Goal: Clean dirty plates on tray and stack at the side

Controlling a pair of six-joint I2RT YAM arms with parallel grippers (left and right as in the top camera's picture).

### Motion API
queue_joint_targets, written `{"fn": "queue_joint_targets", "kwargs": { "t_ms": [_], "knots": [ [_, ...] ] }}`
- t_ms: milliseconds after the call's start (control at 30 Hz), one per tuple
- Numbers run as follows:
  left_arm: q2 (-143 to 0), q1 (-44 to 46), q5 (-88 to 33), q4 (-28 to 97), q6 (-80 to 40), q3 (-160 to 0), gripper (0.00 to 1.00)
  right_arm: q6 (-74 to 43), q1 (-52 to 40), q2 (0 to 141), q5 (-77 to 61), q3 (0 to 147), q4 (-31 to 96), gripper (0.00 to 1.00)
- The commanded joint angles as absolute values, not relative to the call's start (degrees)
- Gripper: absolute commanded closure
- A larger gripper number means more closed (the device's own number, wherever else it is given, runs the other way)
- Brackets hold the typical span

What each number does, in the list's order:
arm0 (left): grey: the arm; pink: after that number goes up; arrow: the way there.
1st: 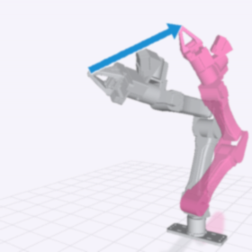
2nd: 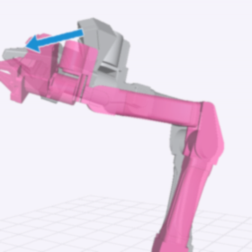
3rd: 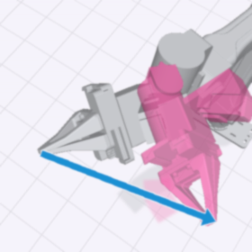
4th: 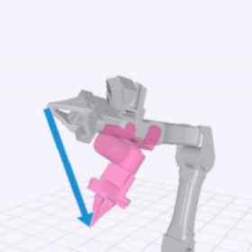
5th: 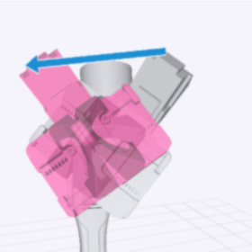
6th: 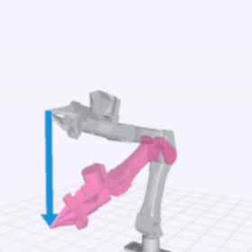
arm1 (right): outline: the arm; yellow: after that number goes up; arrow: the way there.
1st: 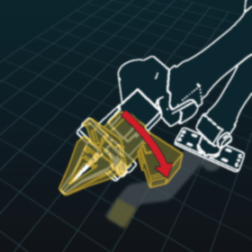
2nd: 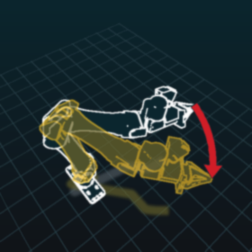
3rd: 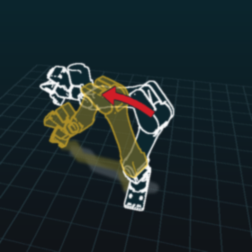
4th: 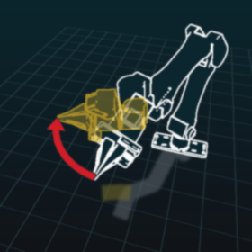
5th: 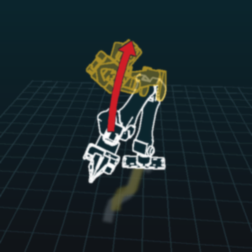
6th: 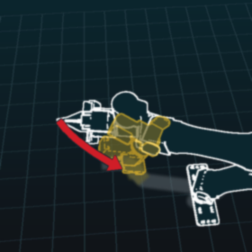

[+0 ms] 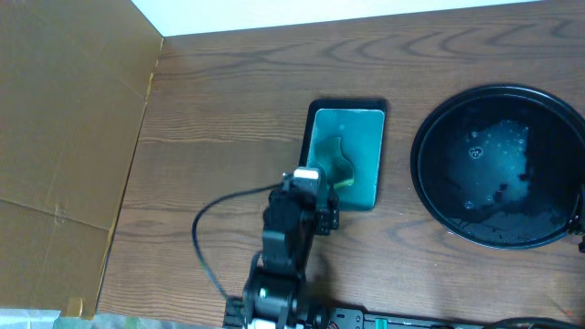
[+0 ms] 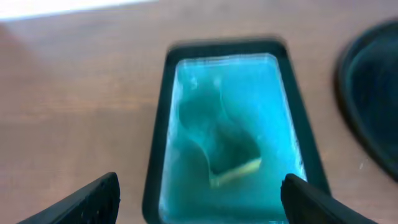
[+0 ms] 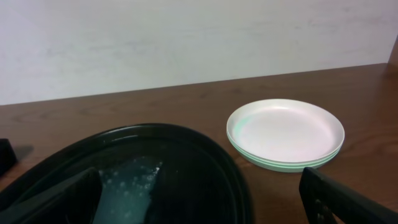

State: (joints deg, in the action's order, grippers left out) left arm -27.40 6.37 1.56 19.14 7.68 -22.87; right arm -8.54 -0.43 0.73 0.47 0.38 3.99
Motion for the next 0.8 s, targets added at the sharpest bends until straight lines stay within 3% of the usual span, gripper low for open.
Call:
{"fn": "queue_joint_targets", "kwargs": {
  "t_ms": [0, 467, 767],
  "knots": [
    [-20.38, 6.11, 0.60, 16.05, 9.69, -18.76, 0.17, -8.05, -0.08, 0.36, 1.04, 0.32, 4.21, 0.01],
    [-2.57, 3.73, -1.15, -3.75, 12.62, -1.30, 0.17, -8.05, -0.08, 0.36, 1.04, 0.32, 4.21, 0.01],
    [-0.08, 2.74, -4.54, 1.34, 11.49, -0.21, 0.17, -8.05, -0.08, 0.38, 1.04, 0.32, 4.21, 0.01]
  ]
}}
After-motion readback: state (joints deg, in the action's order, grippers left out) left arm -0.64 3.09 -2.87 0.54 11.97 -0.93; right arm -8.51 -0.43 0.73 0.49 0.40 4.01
